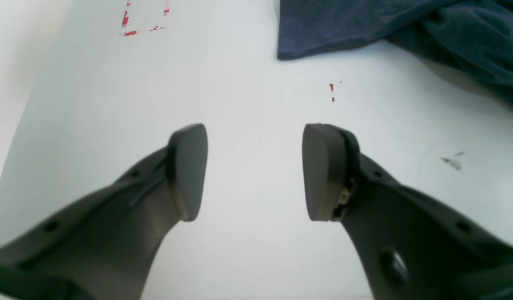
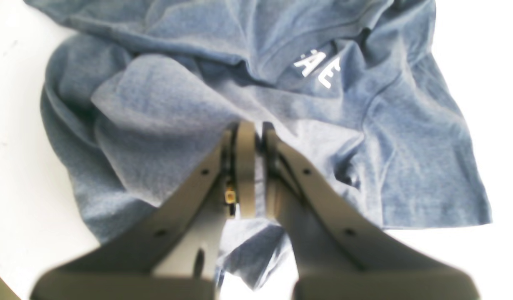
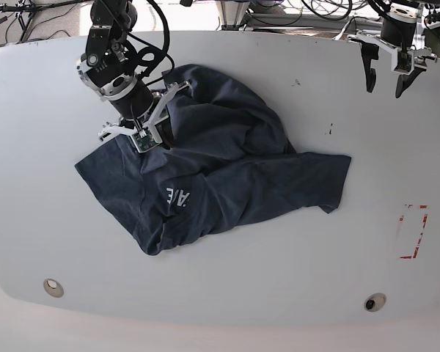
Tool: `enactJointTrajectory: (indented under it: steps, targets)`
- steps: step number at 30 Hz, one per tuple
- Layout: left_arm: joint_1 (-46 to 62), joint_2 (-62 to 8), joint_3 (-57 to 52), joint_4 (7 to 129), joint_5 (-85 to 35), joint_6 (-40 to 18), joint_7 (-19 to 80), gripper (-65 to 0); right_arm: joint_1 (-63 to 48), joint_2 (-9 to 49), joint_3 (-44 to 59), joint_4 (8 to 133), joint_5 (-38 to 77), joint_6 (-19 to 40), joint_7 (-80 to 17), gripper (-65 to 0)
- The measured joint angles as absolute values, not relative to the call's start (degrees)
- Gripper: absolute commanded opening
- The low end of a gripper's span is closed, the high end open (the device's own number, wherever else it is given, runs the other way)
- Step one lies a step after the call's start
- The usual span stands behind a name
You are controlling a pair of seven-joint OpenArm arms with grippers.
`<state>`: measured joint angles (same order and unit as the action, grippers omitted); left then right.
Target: Fold the T-shirt properly
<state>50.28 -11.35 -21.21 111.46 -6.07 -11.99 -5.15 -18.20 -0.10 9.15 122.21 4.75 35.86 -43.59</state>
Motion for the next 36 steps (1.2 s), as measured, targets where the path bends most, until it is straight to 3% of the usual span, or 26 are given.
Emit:
enactJointTrajectory:
  steps: [17, 24, 36]
  targets:
    - [47.0, -11.1, -20.9, 111.5, -6.1, -12.4, -1.4, -31.2, -20.2, 1.9, 14.2, 121.2, 4.8, 36.5, -40.6, -64.6]
    - [40.3, -10.7, -20.0, 110.2, -6.5, -12.4, 4.3, -31.4, -17.8, 3.5, 19.2, 117.2, 4.1, 38.5, -40.3, -65.0]
    - [37.8, -10.8, -19.8, 109.8, -5.8, -13.3, 4.5, -30.9, -16.3, 7.4, 17.2, 117.0, 4.7, 38.6, -40.6, -65.0]
